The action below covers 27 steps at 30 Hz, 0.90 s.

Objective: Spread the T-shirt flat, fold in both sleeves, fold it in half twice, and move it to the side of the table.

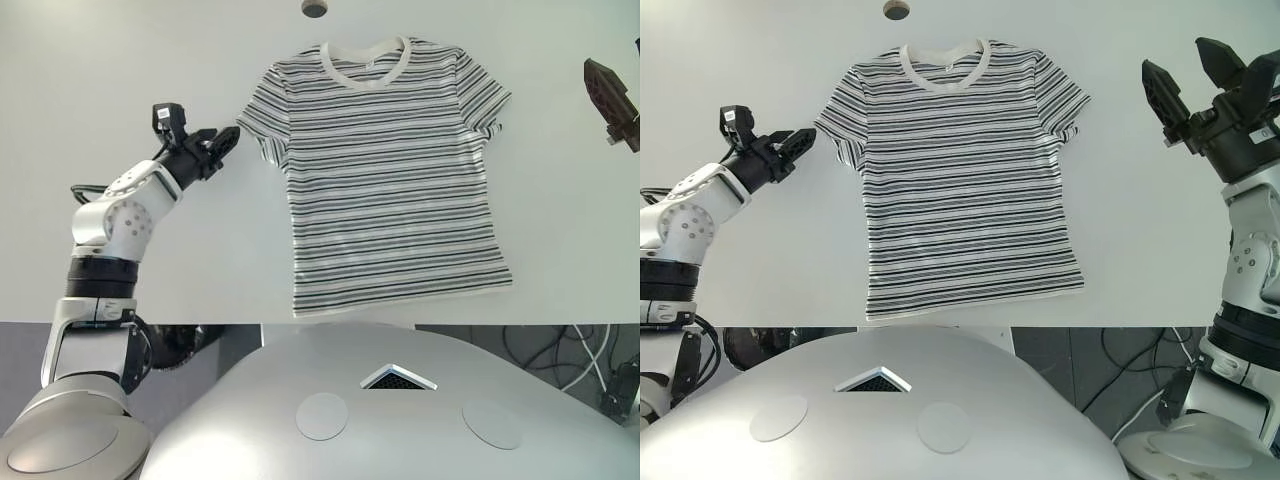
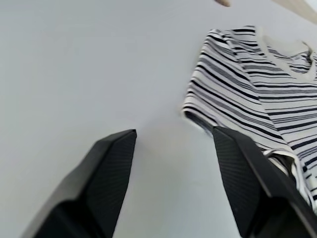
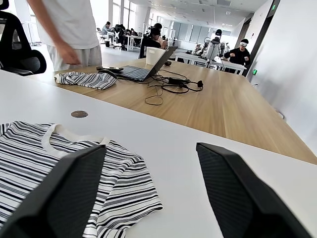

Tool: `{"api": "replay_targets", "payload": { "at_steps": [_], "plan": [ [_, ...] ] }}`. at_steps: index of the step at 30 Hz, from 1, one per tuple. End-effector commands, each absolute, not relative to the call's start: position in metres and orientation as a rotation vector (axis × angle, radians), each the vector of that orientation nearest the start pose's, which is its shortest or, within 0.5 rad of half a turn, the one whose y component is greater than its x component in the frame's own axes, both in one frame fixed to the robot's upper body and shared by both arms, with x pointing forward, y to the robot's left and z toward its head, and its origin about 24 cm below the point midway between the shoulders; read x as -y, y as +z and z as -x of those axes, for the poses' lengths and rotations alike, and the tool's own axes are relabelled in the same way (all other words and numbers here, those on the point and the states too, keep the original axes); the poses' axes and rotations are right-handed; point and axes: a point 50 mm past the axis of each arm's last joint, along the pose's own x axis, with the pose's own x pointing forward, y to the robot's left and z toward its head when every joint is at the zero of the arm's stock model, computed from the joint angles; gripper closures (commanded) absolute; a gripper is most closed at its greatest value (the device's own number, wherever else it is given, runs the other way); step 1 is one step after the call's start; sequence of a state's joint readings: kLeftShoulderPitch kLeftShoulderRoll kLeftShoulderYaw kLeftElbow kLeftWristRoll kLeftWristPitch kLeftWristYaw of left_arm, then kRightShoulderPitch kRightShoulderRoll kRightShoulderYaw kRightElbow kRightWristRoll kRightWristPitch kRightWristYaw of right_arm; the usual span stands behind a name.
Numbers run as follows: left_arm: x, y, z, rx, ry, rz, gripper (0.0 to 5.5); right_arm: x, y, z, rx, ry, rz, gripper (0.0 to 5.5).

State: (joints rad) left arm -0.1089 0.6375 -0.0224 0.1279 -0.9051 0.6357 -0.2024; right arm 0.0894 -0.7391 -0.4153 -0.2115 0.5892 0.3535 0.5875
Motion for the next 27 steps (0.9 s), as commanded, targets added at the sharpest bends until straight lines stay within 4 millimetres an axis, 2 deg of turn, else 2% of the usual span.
{"api": "replay_targets", "payload": {
  "at_steps": [1, 8, 18, 27],
  "plan": [
    [-0.239, 0.038, -0.259, -0.634, -0.246, 0.343, 2.65, 0.301, 0.147, -0.223, -0.068, 0.336, 0.155, 2.09],
    [-0.224, 0.024, -0.267, -0.706, -0.257, 0.343, 2.65, 0.298, 0.14, -0.223, -0.086, 0.333, 0.19, 2.09],
    [-0.22, 0.008, -0.278, -0.732, -0.205, 0.312, 2.65, 0.288, 0.139, -0.222, -0.078, 0.367, 0.223, 2.09],
    [-0.21, 0.004, -0.273, -0.779, -0.307, 0.266, 2.65, 0.287, 0.137, -0.223, -0.082, 0.375, 0.233, 2.09]
  ]
}}
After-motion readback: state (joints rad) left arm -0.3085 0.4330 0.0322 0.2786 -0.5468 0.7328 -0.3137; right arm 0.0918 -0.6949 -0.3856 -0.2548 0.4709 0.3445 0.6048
